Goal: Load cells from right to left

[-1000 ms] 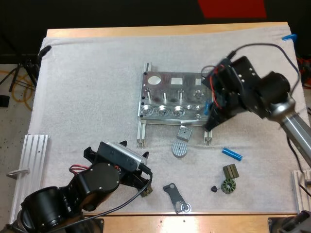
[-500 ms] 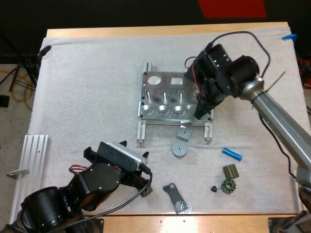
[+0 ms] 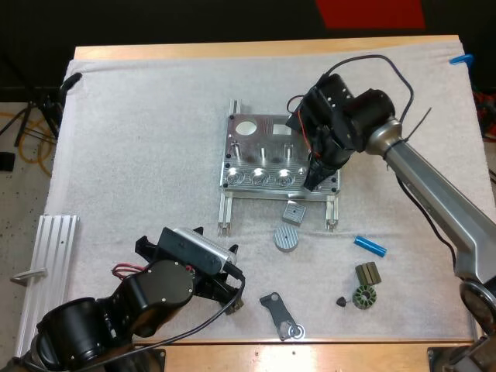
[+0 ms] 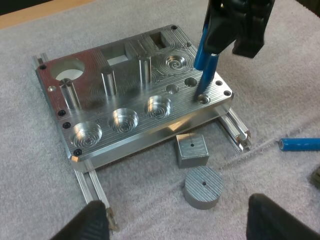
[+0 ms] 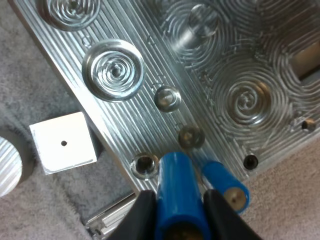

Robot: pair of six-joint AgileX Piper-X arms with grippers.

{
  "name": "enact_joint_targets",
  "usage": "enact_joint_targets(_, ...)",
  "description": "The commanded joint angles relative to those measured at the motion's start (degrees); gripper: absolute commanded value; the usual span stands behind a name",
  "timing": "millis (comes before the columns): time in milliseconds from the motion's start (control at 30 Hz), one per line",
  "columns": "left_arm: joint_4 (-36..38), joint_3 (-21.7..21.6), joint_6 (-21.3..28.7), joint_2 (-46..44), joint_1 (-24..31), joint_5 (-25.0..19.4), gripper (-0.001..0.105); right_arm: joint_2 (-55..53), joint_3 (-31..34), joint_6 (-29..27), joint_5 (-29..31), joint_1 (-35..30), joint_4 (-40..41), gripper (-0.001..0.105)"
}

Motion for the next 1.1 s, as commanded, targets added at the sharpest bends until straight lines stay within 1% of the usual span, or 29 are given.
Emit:
enact_joint_targets(0, -0.17, -0.02, -0.12, -0.07, -0.14, -0.17, 0.058, 0.42, -0.57, -0.73, -0.12, 0.14, -0.69, 0.009)
enact_joint_targets(400, -0.17, -0.02, -0.12, -0.07, -0.14, -0.17, 0.058, 3.86, -0.57, -0.95, -0.03, 0.14, -3.27, 0.009)
enact_joint_targets(567, -0.17, -0.02, -0.12, -0.07, -0.14, -0.17, 0.058, 4.87, -0.57, -1.58, 3.48, 0.14, -4.11, 0.009)
enact_joint_targets(1067, -0.17, -0.02, -0.12, -0.07, -0.14, -0.17, 0.058, 5.30, -0.41, -1.60, 3.75, 0.00, -4.11, 0.008)
